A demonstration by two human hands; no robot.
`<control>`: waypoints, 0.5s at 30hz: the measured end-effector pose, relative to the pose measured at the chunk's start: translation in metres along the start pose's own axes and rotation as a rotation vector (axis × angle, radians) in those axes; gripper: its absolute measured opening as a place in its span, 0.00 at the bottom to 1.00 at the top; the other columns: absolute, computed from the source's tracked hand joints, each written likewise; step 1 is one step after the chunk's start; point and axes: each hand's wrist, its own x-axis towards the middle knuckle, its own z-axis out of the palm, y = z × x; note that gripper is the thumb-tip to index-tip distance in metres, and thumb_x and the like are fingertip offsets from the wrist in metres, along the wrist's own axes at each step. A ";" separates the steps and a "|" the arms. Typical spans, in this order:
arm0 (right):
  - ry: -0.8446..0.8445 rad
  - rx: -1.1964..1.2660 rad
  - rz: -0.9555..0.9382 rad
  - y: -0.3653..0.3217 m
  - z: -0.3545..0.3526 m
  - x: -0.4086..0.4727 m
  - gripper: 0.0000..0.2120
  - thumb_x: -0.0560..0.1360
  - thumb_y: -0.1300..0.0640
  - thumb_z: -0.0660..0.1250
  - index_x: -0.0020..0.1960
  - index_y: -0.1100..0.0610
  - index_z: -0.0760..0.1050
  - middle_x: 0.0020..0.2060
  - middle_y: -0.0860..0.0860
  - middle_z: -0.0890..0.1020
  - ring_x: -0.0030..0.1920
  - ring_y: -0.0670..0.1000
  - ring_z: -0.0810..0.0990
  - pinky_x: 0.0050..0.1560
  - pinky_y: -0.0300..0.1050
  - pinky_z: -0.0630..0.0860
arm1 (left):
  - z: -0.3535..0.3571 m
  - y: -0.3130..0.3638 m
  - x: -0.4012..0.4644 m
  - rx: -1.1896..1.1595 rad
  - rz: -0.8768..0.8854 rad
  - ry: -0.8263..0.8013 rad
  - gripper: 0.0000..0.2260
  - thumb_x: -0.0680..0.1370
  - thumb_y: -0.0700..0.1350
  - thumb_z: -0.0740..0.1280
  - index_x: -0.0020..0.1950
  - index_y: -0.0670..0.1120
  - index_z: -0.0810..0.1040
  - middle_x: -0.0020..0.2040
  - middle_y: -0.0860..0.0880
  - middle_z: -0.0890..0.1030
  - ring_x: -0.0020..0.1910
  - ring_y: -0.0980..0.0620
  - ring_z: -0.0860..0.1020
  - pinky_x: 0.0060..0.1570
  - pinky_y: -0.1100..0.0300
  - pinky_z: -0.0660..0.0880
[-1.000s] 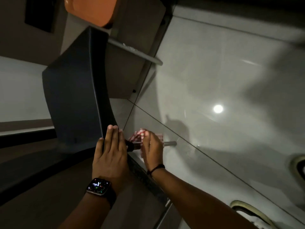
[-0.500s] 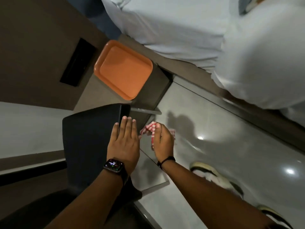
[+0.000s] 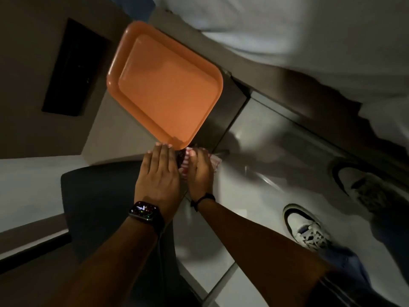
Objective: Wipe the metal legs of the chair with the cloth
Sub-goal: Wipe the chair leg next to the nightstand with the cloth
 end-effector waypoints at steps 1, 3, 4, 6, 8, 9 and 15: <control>-0.014 0.009 -0.023 0.007 0.007 -0.003 0.22 0.89 0.49 0.53 0.69 0.62 0.78 0.66 0.59 0.83 0.69 0.59 0.80 0.74 0.58 0.75 | 0.004 0.001 0.001 0.000 -0.002 -0.008 0.30 0.84 0.49 0.42 0.83 0.36 0.44 0.85 0.37 0.50 0.85 0.39 0.47 0.82 0.43 0.43; -0.013 0.013 -0.084 0.021 0.014 -0.008 0.27 0.89 0.43 0.49 0.73 0.60 0.75 0.72 0.58 0.79 0.75 0.57 0.77 0.81 0.51 0.70 | 0.006 0.002 0.001 -0.033 -0.013 0.011 0.28 0.85 0.47 0.43 0.84 0.36 0.47 0.85 0.36 0.53 0.85 0.38 0.50 0.83 0.43 0.44; -0.012 0.017 -0.089 0.030 0.015 -0.008 0.28 0.89 0.41 0.47 0.75 0.57 0.73 0.76 0.56 0.77 0.78 0.56 0.74 0.83 0.49 0.66 | 0.007 0.003 0.001 -0.051 -0.007 0.028 0.28 0.85 0.47 0.44 0.83 0.35 0.49 0.84 0.36 0.56 0.84 0.37 0.52 0.83 0.43 0.46; -0.012 0.030 -0.058 0.047 0.015 -0.002 0.24 0.88 0.40 0.48 0.78 0.48 0.67 0.79 0.48 0.70 0.81 0.50 0.67 0.86 0.42 0.58 | 0.010 0.004 0.002 -0.090 0.012 0.070 0.26 0.86 0.46 0.50 0.82 0.34 0.56 0.82 0.34 0.62 0.82 0.36 0.59 0.83 0.41 0.52; -0.025 0.029 -0.007 0.059 0.014 0.005 0.22 0.89 0.46 0.50 0.80 0.49 0.66 0.78 0.48 0.71 0.79 0.45 0.65 0.83 0.33 0.54 | 0.016 0.004 0.002 -0.145 0.014 0.147 0.23 0.87 0.43 0.56 0.79 0.33 0.63 0.77 0.32 0.69 0.78 0.33 0.66 0.80 0.39 0.59; -0.035 0.035 0.030 0.064 0.013 0.012 0.22 0.89 0.50 0.51 0.80 0.54 0.69 0.79 0.52 0.72 0.79 0.46 0.66 0.83 0.33 0.55 | 0.019 0.005 0.002 -0.169 0.009 0.187 0.22 0.86 0.42 0.57 0.78 0.32 0.66 0.76 0.32 0.71 0.77 0.32 0.68 0.79 0.38 0.61; -0.071 0.061 0.276 0.058 -0.005 0.042 0.18 0.89 0.65 0.55 0.76 0.70 0.72 0.77 0.66 0.74 0.80 0.65 0.70 0.84 0.55 0.63 | 0.022 0.013 0.002 -0.215 -0.040 0.249 0.21 0.85 0.41 0.59 0.76 0.33 0.68 0.74 0.32 0.74 0.75 0.32 0.70 0.78 0.38 0.61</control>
